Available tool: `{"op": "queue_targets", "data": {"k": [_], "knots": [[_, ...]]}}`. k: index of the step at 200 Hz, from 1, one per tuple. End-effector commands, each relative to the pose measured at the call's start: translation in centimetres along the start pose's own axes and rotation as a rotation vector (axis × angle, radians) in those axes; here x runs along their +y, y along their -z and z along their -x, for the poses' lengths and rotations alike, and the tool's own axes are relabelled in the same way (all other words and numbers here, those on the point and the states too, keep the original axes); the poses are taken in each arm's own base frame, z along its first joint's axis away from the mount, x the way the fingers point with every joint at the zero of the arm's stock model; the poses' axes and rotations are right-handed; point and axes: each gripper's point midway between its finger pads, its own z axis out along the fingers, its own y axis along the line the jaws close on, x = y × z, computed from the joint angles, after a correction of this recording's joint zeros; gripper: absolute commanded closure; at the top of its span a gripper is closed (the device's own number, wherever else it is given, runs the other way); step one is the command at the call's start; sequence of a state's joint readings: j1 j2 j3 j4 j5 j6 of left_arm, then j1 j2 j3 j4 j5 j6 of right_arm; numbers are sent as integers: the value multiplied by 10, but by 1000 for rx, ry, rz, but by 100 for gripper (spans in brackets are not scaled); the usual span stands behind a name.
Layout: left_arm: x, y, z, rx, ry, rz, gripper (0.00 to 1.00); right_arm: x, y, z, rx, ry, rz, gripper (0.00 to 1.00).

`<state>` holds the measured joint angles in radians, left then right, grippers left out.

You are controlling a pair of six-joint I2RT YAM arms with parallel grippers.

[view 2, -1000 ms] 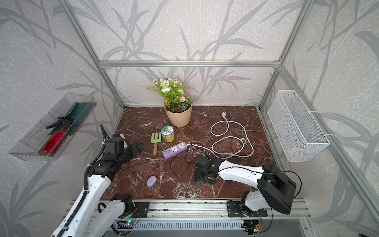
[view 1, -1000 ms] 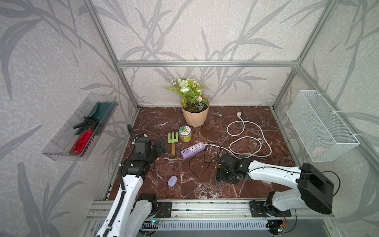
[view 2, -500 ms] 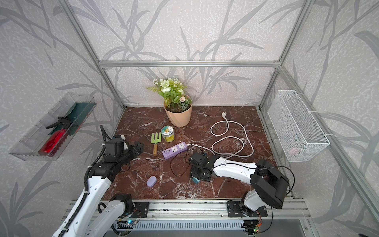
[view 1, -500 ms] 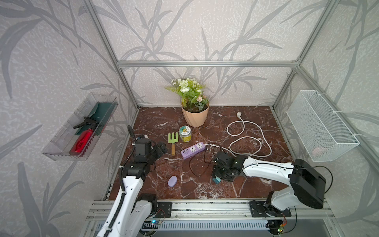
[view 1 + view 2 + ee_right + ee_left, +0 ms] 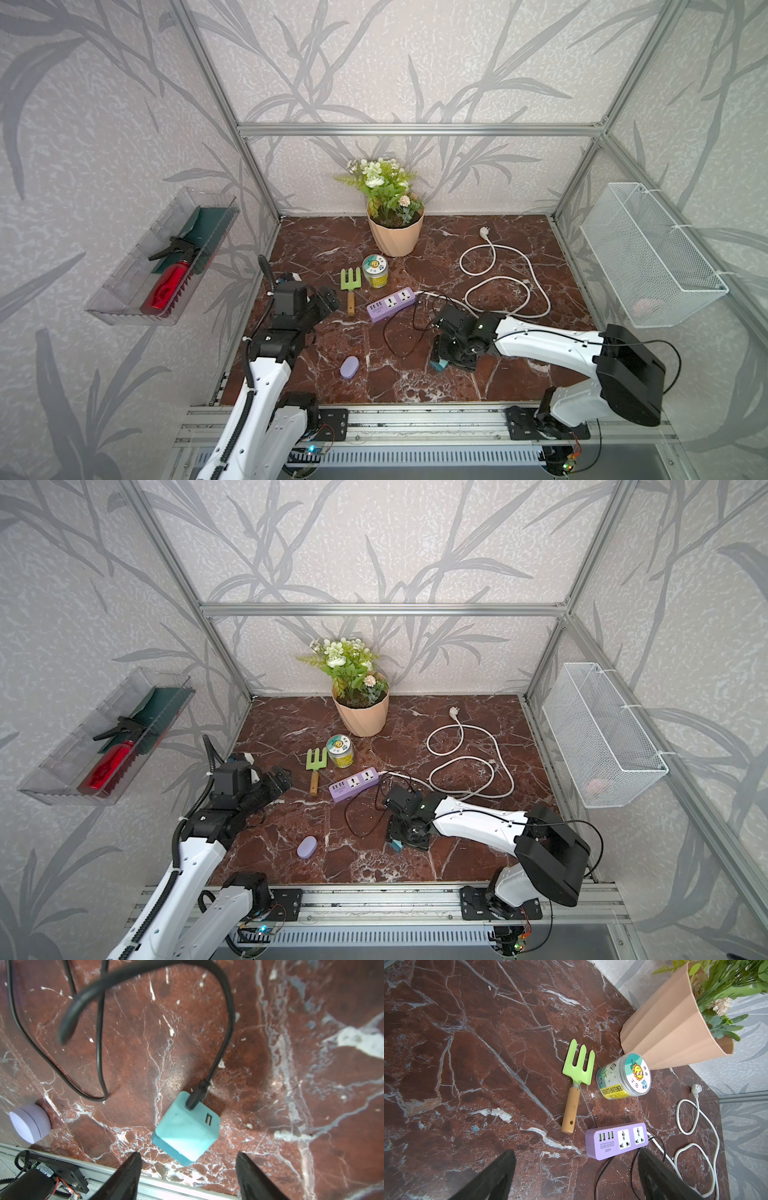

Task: Charge the bluetooth headset
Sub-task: Adjust the plug at the center of the board.

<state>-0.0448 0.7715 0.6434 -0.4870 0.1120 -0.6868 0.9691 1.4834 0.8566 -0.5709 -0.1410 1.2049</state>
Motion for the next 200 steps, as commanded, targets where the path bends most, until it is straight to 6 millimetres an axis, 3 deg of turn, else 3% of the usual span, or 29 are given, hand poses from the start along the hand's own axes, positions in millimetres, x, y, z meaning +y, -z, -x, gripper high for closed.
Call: {"op": "queue_targets", "data": {"k": [1, 21, 55, 84, 116, 164, 200], "knots": [[0, 0, -3, 2, 14, -11, 8, 17, -3, 2, 1, -18, 28, 25], [0, 1, -3, 0, 8, -11, 8, 25, -8, 7, -8, -40, 46, 22], [-3, -1, -2, -2, 4, -20, 8, 17, -19, 7, -17, -138, 45, 22], [-1, -2, -4, 1, 2, -17, 8, 17, -17, 9, -27, -146, 39, 24], [-1, -3, -5, 0, 3, -18, 8, 20, -19, 11, -23, -122, 7, 33], [0, 0, -4, -5, 1, -18, 8, 8, -30, 10, -15, -134, -54, 36], [-1, 0, -4, -7, -2, -20, 8, -1, -33, 9, -16, -126, -82, 47]]}}
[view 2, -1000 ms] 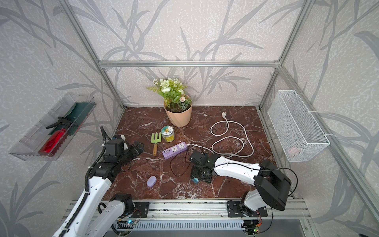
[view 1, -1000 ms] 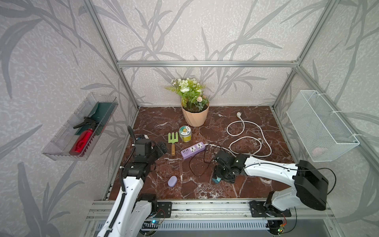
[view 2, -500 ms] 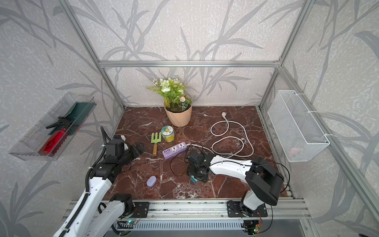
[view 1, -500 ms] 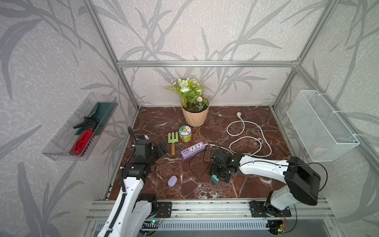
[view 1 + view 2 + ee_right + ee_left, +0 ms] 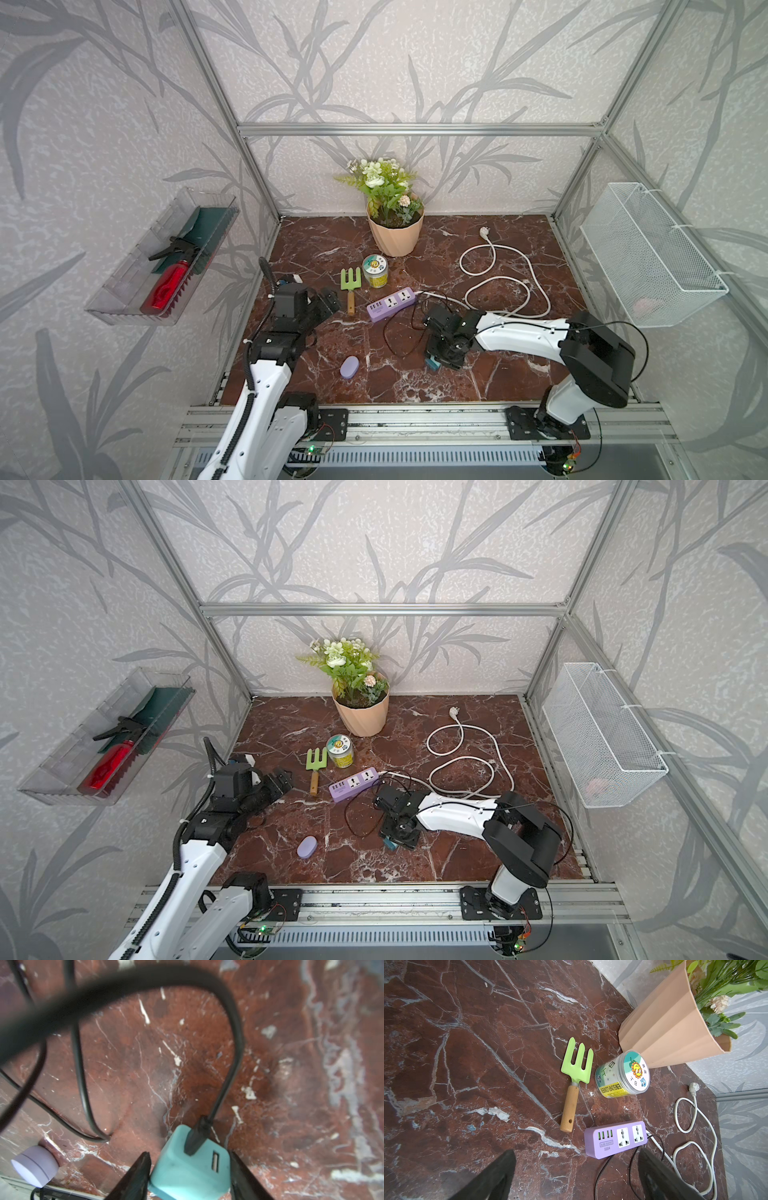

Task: Charge the bluetooth headset
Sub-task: Adjust the plug at the center of the board, then pick up the plug from the center of the board.

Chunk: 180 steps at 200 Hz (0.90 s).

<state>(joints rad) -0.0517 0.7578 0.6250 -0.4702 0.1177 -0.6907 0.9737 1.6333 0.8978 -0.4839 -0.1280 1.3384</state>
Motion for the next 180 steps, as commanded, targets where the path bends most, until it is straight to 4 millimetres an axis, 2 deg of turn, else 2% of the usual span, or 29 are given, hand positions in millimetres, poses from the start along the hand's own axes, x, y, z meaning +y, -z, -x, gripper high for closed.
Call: {"op": "queue_targets", "data": {"k": [1, 52, 73, 97, 117, 147, 180], "knots": [[0, 1, -1, -5, 0, -5, 8, -13, -2, 1, -15, 7, -57, 48], [0, 1, -3, -1, -2, -4, 8, -15, 8, 7, -33, 149, -100, 71], [1, 0, -4, 4, 0, -3, 8, -7, 12, 14, -47, 273, -98, 83], [0, 0, -5, 11, 3, -6, 8, 6, 25, 29, -121, 448, -99, 90], [-1, 0, -5, 13, 6, -12, 8, 23, 38, 38, -175, 535, -32, 94], [0, 2, -9, 24, 11, -14, 8, 52, 57, 48, -236, 558, 118, 93], [-1, 1, -14, 32, 36, -39, 7, 95, 98, 83, -492, 704, 166, 97]]}}
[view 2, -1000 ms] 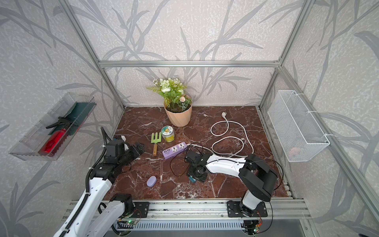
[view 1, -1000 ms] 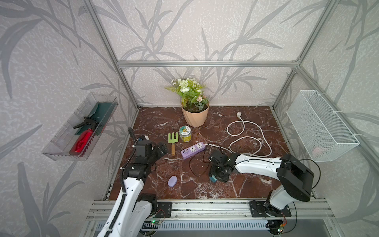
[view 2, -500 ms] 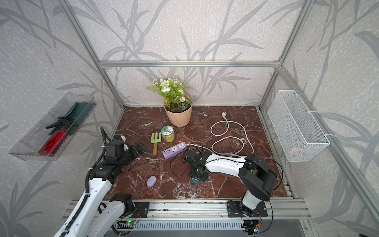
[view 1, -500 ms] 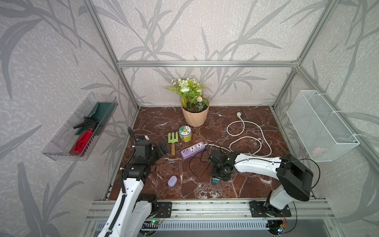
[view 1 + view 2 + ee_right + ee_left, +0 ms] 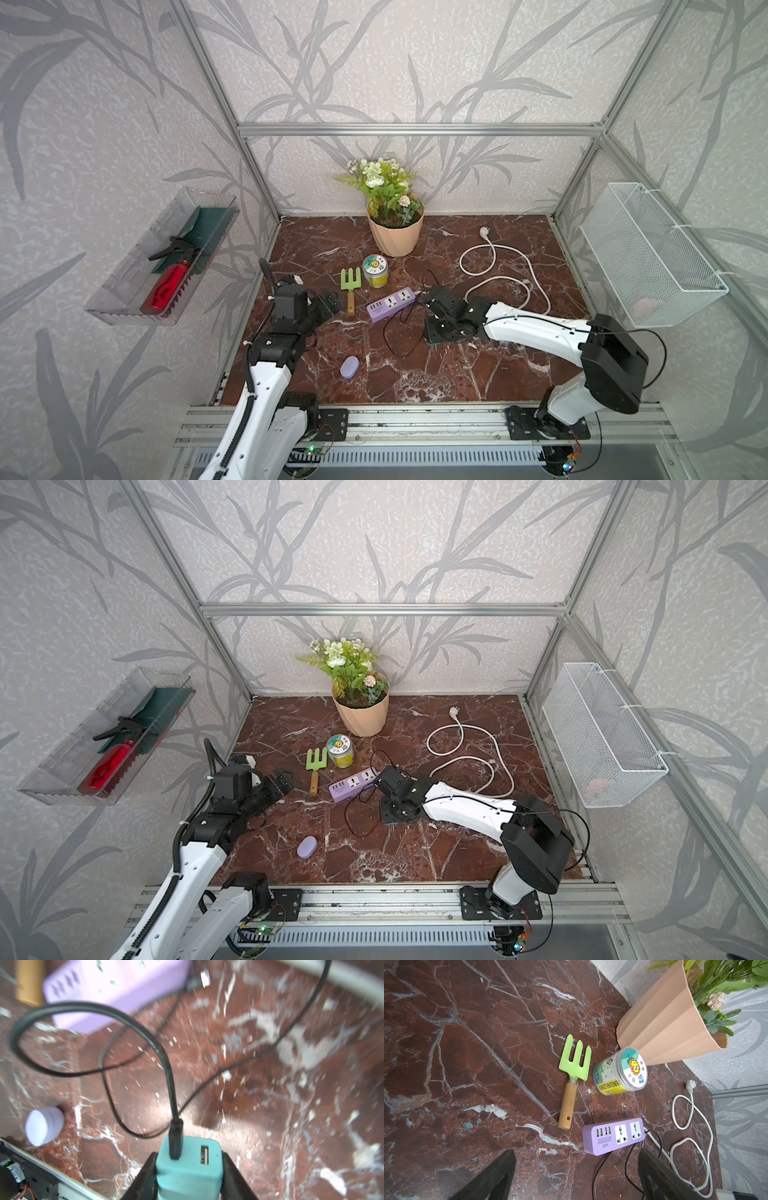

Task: Charge the bluetooth headset
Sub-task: Pick up the plug from the center of the board, then adjust the charging cable at the plug.

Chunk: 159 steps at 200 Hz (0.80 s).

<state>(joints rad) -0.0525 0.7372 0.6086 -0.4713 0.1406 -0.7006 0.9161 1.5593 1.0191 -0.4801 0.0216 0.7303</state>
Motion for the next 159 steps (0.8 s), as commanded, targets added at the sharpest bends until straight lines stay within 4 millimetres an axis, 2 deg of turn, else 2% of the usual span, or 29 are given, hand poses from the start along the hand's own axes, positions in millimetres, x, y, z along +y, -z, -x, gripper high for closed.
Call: {"op": "queue_targets", "data": {"k": [1, 26, 41, 58, 69, 103, 119, 132, 144, 148, 159], "knots": [[0, 0, -8, 21, 29, -20, 7, 23, 30, 62, -252, 157, 26, 97], [-5, -5, -16, 56, 58, -56, 11, 32, 50, 111, -487, 270, -29, 100], [-7, -9, -22, 83, 71, -72, 27, 38, 60, 133, -634, 307, -36, 100], [-8, -11, -26, 108, 72, -72, 36, 42, 65, 152, -745, 318, -46, 100], [-7, -12, -29, 117, 74, -69, 38, 49, 63, 162, -783, 338, -23, 100], [-7, -19, -35, 133, 99, -55, 35, 64, 48, 179, -868, 368, 17, 100], [-15, -21, -36, 142, 101, -72, 38, 69, 48, 183, -881, 373, 31, 100], [-25, -21, -35, 143, 101, -102, 51, 72, 49, 184, -884, 366, 50, 100], [-35, -22, -35, 150, 100, -128, 57, 72, 48, 183, -879, 349, 65, 100], [-39, -23, -34, 153, 100, -137, 58, 69, 34, 179, -851, 349, 56, 100], [-52, -26, -36, 175, 97, -167, 59, 68, 25, 174, -835, 332, 73, 100]]}}
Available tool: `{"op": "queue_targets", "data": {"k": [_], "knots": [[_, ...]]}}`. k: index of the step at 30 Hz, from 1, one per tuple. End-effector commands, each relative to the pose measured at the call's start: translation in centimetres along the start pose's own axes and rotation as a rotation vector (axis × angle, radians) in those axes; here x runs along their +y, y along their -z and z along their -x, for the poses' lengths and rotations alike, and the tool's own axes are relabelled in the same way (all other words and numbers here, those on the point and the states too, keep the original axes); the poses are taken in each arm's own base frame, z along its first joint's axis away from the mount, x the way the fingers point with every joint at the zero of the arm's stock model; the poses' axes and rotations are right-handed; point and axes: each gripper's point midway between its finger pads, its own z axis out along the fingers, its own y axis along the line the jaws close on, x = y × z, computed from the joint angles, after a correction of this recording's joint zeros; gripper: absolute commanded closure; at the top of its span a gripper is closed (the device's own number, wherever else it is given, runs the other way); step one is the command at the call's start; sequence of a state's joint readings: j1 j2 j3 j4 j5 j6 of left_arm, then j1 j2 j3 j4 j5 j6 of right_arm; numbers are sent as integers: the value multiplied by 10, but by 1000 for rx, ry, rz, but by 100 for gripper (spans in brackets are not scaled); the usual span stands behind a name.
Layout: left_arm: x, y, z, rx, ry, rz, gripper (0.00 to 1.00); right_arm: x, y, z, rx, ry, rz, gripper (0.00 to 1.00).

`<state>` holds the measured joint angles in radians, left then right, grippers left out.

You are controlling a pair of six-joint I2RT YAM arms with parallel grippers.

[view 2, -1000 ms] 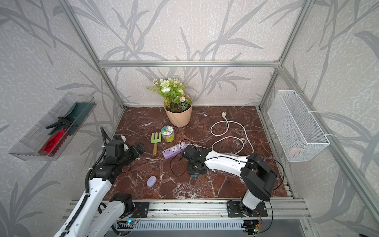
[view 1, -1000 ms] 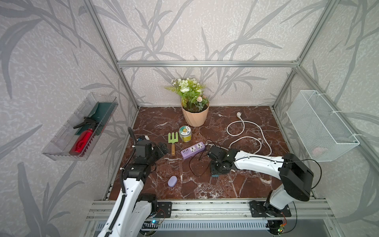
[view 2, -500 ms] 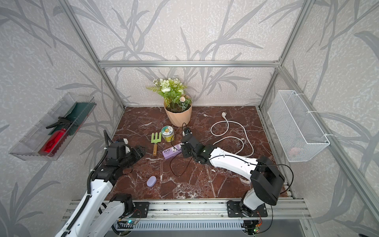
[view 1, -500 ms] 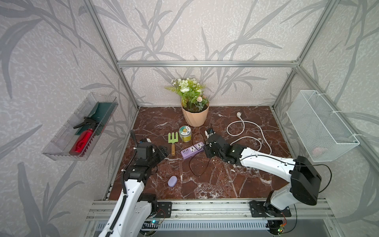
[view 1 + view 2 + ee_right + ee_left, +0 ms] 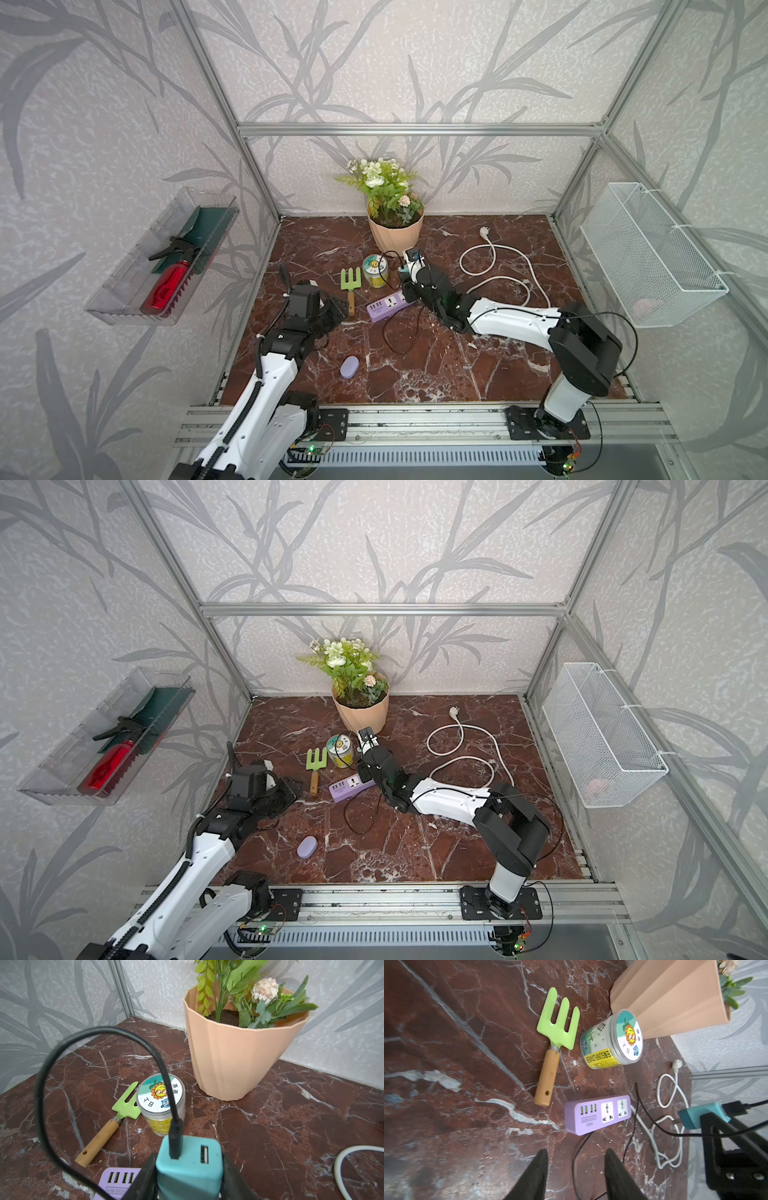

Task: Charge the bluetooth headset
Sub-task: Adjust the charging cable at the plug.

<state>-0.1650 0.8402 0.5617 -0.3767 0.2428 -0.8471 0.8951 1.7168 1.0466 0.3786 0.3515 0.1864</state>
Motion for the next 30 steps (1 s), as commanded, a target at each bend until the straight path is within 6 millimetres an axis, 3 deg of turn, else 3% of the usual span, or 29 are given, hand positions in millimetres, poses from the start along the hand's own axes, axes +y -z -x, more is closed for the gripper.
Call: {"op": "queue_targets", "data": {"k": [1, 6, 12, 13, 17, 22, 27, 28, 30], "knots": [[-29, -3, 5, 4, 10, -77, 59, 4, -5, 4, -48, -49, 28, 100], [-62, -8, -6, 101, -19, -137, 59, 3, -5, -14, -19, -117, 47, 100], [-98, -4, -18, 129, -40, -251, 59, -1, -6, -16, 14, -161, 36, 100], [-102, -7, -21, 138, -39, -263, 43, 0, -6, -16, 13, -165, 40, 100], [-112, -25, -30, 171, -29, -277, 40, 2, -5, -18, 15, -181, 58, 100], [-126, -55, -31, 213, -60, -263, 45, 1, -3, -30, 28, -188, 64, 100], [-126, -76, -27, 229, -93, -196, 48, -9, 4, -43, 39, -188, 34, 100], [-124, -79, -25, 222, -103, -173, 48, -11, 11, -36, 18, -196, 33, 100], [-122, -82, -21, 211, -126, -146, 49, -14, 15, -39, 19, -201, 23, 100]]}}
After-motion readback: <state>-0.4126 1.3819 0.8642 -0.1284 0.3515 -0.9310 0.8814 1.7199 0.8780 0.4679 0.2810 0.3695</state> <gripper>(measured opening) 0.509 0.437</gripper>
